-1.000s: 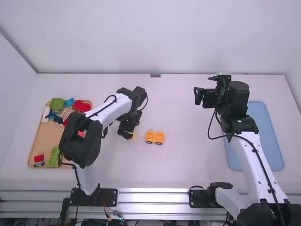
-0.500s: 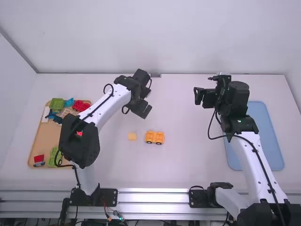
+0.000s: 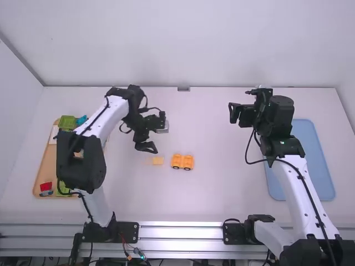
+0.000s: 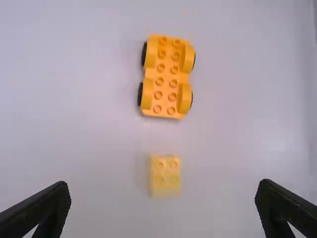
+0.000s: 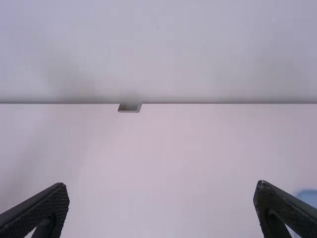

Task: Assemble lego blocks to make yellow taxi

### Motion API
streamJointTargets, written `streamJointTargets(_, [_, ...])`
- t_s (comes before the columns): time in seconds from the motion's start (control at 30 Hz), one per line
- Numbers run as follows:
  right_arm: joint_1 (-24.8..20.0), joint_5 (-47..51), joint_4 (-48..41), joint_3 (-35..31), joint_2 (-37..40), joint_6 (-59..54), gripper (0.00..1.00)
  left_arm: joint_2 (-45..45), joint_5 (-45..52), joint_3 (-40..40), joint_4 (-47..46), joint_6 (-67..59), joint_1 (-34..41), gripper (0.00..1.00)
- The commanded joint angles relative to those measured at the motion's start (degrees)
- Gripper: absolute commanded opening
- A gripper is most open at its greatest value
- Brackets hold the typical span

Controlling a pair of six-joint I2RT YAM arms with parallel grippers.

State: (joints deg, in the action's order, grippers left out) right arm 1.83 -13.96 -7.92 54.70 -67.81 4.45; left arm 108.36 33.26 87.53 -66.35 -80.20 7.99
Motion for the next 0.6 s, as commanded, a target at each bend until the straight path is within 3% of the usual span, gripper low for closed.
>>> streamJointTargets(0.0, [0.0,0.0,-0.1,2.2,-0.3,0.1,0.98,-1.3,17.9,-6.4,2.5,-14.7,-5.0,0.99])
streamJointTargets(0.23, [0.1,-2.3,-1.3,2.2,-0.3,-0.9,0.98,-1.3,31.3,-25.8,20.5,-21.5,-13.4,0.99])
streamJointTargets(0.37, [0.1,-12.1,-3.1,2.1,-0.5,-9.1,0.98,-1.3,32.3,-34.3,31.4,-16.9,-15.1,0.99])
streamJointTargets(0.57, [1.0,-32.5,-3.5,-2.4,-0.5,-28.9,0.98,-0.4,32.1,-43.5,55.5,-1.0,-14.4,0.99])
